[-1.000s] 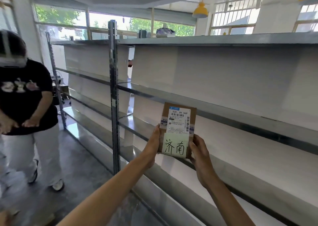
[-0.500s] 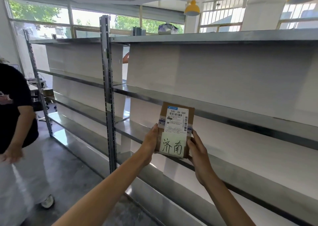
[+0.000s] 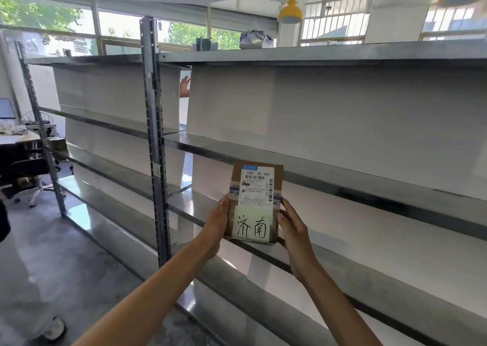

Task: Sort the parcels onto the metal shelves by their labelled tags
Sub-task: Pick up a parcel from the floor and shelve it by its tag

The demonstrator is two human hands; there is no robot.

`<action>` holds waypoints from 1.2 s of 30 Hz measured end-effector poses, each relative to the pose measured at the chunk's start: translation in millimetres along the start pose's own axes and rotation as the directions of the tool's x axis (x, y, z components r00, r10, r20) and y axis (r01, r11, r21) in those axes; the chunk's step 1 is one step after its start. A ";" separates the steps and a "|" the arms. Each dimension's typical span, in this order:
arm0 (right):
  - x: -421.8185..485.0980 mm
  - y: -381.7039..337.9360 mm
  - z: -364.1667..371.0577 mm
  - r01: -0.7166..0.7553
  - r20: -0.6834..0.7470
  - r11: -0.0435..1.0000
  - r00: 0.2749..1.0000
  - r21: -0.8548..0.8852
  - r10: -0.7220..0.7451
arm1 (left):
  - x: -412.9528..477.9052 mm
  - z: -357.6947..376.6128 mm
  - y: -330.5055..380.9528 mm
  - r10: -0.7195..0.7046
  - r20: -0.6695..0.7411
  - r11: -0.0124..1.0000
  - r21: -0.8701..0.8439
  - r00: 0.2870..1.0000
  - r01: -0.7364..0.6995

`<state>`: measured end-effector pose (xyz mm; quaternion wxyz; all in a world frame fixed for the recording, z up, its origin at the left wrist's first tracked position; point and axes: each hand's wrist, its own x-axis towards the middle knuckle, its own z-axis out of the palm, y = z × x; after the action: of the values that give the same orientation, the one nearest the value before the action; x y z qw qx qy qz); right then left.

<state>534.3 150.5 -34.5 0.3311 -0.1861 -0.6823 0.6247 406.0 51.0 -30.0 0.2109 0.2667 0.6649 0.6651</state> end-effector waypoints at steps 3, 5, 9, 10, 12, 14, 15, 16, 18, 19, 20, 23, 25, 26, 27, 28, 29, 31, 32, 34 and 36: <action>25.3 2.3 2.1 0.004 0.004 1.000 1.000 0.013 -0.004 | 22.2 -0.7 0.2 -0.002 0.007 1.000 0.008 1.000 0.002; 43.4 5.2 3.3 -0.002 -0.004 1.000 1.000 0.019 0.002 | 38.1 -1.9 2.4 -0.010 -0.009 1.000 0.002 1.000 0.010; 75.3 9.1 5.3 0.010 0.012 1.000 1.000 0.018 -0.010 | 67.3 -5.0 5.8 -0.001 -0.036 1.000 0.022 0.999 0.002; 82.7 11.1 5.5 0.012 0.018 1.000 1.000 0.019 -0.013 | 72.5 -5.2 5.8 0.001 -0.041 1.000 0.026 0.999 0.000; 96.3 16.0 6.6 0.017 0.034 1.000 0.999 0.018 -0.018 | 82.4 -6.5 3.9 0.000 -0.060 1.000 0.028 0.998 0.002; 106.9 20.7 9.6 0.021 0.050 1.000 0.999 0.021 -0.022 | 90.0 -9.6 0.7 0.006 -0.068 0.999 0.035 0.998 -0.004; 111.5 22.8 11.6 0.020 0.061 1.000 0.998 0.021 -0.021 | 93.1 -11.6 -0.9 0.011 -0.071 0.999 0.039 0.997 -0.009; 115.6 24.8 14.4 0.017 0.070 1.000 0.997 0.025 -0.018 | 95.7 -13.9 -2.5 0.014 -0.076 0.999 0.046 0.997 -0.010; 122.2 29.0 20.3 0.007 0.078 0.999 0.997 0.042 -0.011 | 101.0 -19.7 -6.1 0.013 -0.092 0.999 0.049 0.996 -0.009; 125.0 30.9 23.1 0.005 0.083 0.999 0.997 0.047 -0.009 | 103.7 -22.4 -7.7 0.016 -0.095 0.999 0.046 0.995 -0.012; 128.3 33.0 25.7 0.001 0.087 0.999 0.996 0.047 -0.005 | 107.0 -25.1 -8.9 0.020 -0.094 0.999 0.044 0.995 -0.016; 139.4 36.4 32.7 -0.003 0.097 0.999 0.995 0.044 -0.001 | 118.6 -33.4 -9.4 0.020 -0.083 0.999 0.044 0.996 -0.017; 147.7 36.6 37.3 0.008 0.096 0.999 0.995 0.037 -0.011 | 125.9 -38.9 -8.1 0.024 -0.091 0.999 0.040 0.996 -0.020; 151.7 36.5 39.8 0.015 0.094 0.999 0.995 0.033 -0.019 | 129.9 -41.7 -7.6 0.029 -0.090 0.999 0.042 0.996 -0.026; 155.4 36.5 42.2 0.021 0.090 0.999 0.996 0.032 -0.024 | 134.0 -44.8 -7.5 0.038 -0.081 0.998 0.046 0.996 -0.034; 159.4 36.7 45.3 0.024 0.085 0.999 0.996 0.030 -0.027 | 138.4 -48.1 -7.2 0.046 -0.072 0.998 0.049 0.996 -0.043; 163.4 36.9 48.6 0.026 0.080 0.999 0.996 0.027 -0.028 | 142.8 -51.1 -6.5 0.052 -0.066 0.997 0.052 0.996 -0.049; 171.2 37.4 56.0 0.027 0.063 0.999 0.998 0.023 -0.028 | 151.6 -57.2 -5.4 0.061 -0.061 0.997 0.050 0.996 -0.058; 175.2 37.7 60.4 0.028 0.054 0.999 0.998 0.025 -0.029 | 156.2 -60.6 -5.4 0.063 -0.061 0.997 0.043 0.996 -0.060; 182.7 38.5 70.0 0.028 0.041 0.999 0.999 0.035 -0.029 | 165.3 -68.8 -5.3 0.058 -0.060 0.998 0.042 0.997 -0.056; 190.2 39.4 80.5 0.033 0.027 0.999 0.999 0.032 -0.034 | 174.2 -79.3 -4.1 0.054 -0.045 0.998 0.046 0.998 -0.052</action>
<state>337.6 224.8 -31.3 0.3350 -0.1611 -0.6798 0.6322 221.4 100.5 -19.1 0.1717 0.2732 0.6772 0.6613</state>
